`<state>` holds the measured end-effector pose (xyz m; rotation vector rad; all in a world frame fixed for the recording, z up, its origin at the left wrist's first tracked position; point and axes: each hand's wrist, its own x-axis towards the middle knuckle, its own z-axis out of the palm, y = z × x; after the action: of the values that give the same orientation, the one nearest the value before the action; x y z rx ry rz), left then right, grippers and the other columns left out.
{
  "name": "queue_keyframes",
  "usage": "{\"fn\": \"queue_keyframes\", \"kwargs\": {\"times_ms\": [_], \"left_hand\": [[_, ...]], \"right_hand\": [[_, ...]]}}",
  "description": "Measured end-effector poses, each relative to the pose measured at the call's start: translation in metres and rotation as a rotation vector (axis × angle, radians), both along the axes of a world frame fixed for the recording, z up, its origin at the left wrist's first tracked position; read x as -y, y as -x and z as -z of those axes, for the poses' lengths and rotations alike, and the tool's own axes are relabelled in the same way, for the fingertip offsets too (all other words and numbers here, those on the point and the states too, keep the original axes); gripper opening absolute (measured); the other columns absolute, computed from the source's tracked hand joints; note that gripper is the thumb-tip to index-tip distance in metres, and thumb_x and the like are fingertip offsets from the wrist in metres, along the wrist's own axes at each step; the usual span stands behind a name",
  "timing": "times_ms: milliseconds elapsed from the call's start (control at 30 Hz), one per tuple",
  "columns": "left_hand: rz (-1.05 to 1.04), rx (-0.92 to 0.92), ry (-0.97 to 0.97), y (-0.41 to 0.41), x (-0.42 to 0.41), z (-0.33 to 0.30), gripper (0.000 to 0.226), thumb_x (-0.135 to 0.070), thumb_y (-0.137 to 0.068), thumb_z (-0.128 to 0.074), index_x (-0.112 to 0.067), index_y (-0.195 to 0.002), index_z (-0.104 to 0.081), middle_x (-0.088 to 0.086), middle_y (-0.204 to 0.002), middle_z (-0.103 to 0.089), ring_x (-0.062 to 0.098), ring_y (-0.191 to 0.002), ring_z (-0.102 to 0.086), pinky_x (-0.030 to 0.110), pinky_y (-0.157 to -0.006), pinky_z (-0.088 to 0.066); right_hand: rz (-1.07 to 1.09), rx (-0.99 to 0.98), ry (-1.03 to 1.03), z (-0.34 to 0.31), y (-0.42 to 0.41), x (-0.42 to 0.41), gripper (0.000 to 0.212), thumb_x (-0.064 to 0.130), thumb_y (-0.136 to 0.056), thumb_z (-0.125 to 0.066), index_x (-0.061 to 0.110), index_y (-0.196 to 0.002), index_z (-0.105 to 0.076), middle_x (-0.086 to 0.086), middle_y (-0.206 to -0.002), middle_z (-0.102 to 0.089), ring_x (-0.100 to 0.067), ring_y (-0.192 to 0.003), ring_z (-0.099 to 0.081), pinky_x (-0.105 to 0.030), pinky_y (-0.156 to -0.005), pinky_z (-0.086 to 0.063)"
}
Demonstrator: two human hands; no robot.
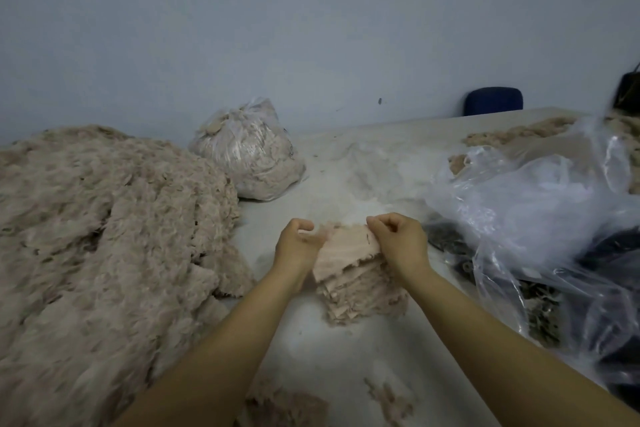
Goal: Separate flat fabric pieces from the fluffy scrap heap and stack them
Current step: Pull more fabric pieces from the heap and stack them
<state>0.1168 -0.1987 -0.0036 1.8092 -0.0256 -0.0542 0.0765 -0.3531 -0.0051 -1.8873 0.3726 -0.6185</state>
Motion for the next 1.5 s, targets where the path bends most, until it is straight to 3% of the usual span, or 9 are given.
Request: {"fn": "queue_keyframes", "kwargs": {"times_ms": [233, 367, 567, 667, 767, 1000, 1200, 1333, 1500], "left_hand": [[-0.051, 0.074, -0.295, -0.001, 0.008, 0.028, 0.036, -0.036, -0.095, -0.051, -0.012, -0.122, -0.054, 0.018, -0.125, -0.053, 0.032, -0.109, -0.054, 0.033, -0.092, -0.043], [0.166, 0.101, -0.240, 0.012, 0.014, 0.033, 0.047, -0.022, -0.099, -0.044, -0.017, -0.145, -0.034, 0.015, -0.145, -0.037, 0.025, -0.129, -0.043, 0.026, -0.105, -0.034], [0.259, 0.063, -0.152, 0.010, 0.017, 0.036, 0.047, -0.008, -0.090, -0.061, -0.011, -0.135, -0.050, 0.006, -0.141, -0.041, 0.017, -0.125, -0.044, 0.013, -0.094, -0.033], [0.299, -0.174, 0.053, 0.008, 0.014, 0.037, 0.080, -0.005, -0.080, -0.072, -0.012, -0.146, -0.029, 0.002, -0.137, -0.045, 0.016, -0.118, -0.048, 0.023, -0.094, -0.042], [0.301, -0.269, 0.215, 0.005, 0.012, 0.040, 0.065, -0.002, -0.078, -0.073, -0.004, -0.136, -0.043, 0.012, -0.125, -0.060, 0.025, -0.109, -0.061, 0.033, -0.090, -0.052], [0.385, 0.049, -0.185, 0.025, 0.016, 0.051, 0.060, -0.027, -0.090, -0.062, -0.012, -0.140, -0.034, 0.004, -0.137, -0.048, 0.013, -0.117, -0.049, 0.023, -0.095, -0.041], [0.362, -0.065, -0.034, 0.032, -0.026, 0.031, 0.071, -0.047, -0.091, -0.050, -0.011, -0.147, -0.024, -0.007, -0.141, -0.035, 0.009, -0.129, -0.037, 0.025, -0.107, -0.029], [0.677, -0.079, -0.276, 0.038, -0.092, 0.019, 0.089, -0.050, -0.072, -0.069, -0.020, -0.147, -0.032, -0.014, -0.137, -0.046, 0.000, -0.123, -0.047, 0.015, -0.102, -0.036], [1.022, 0.167, -1.011, 0.060, -0.133, 0.028, 0.045, -0.036, -0.082, -0.071, -0.022, -0.123, -0.059, -0.013, -0.133, -0.040, 0.006, -0.124, -0.042, 0.019, -0.103, -0.035]], "right_hand": [[0.097, -0.068, 0.476, 0.021, 0.004, 0.001, 0.027, 0.032, -0.095, -0.054, 0.023, -0.119, -0.064, -0.004, -0.118, -0.060, -0.026, -0.116, -0.047, -0.034, -0.091, -0.038], [-0.161, -0.199, 0.741, 0.036, 0.008, -0.009, 0.036, 0.046, -0.100, -0.035, 0.039, -0.129, -0.056, 0.006, -0.150, -0.036, -0.019, -0.142, -0.018, -0.046, -0.114, -0.007], [-0.208, -0.382, 0.680, 0.056, 0.015, 0.002, 0.043, 0.047, -0.101, -0.029, 0.034, -0.139, -0.044, 0.006, -0.157, -0.022, -0.018, -0.146, -0.007, -0.046, -0.117, -0.009], [-0.194, -0.377, 0.665, 0.061, 0.017, 0.004, 0.047, 0.045, -0.101, -0.032, 0.025, -0.142, -0.042, 0.002, -0.156, -0.027, -0.018, -0.144, -0.015, -0.039, -0.117, -0.015], [-0.198, -0.341, 0.561, 0.068, 0.021, 0.004, 0.049, 0.042, -0.101, -0.035, 0.018, -0.144, -0.040, -0.005, -0.155, -0.030, -0.019, -0.143, -0.022, -0.030, -0.117, -0.013], [-0.223, -0.315, 0.493, 0.079, 0.027, 0.006, 0.048, 0.038, -0.102, -0.034, 0.018, -0.146, -0.037, -0.005, -0.154, -0.031, -0.016, -0.143, -0.023, -0.026, -0.116, -0.011], [-0.095, -0.207, 0.466, 0.053, 0.041, 0.006, 0.047, 0.041, -0.100, -0.040, 0.024, -0.144, -0.039, -0.005, -0.156, -0.025, -0.023, -0.146, -0.014, -0.039, -0.118, -0.007], [-0.092, 0.145, 0.400, 0.041, 0.079, -0.025, 0.032, 0.034, -0.092, -0.049, 0.011, -0.108, -0.064, -0.005, -0.112, -0.059, -0.022, -0.109, -0.050, -0.030, -0.095, -0.036], [-0.675, -0.271, 0.596, 0.073, 0.120, -0.080, 0.052, 0.067, -0.081, -0.051, 0.026, -0.111, -0.062, 0.006, -0.105, -0.053, -0.011, -0.100, -0.043, -0.027, -0.091, -0.034]]}}
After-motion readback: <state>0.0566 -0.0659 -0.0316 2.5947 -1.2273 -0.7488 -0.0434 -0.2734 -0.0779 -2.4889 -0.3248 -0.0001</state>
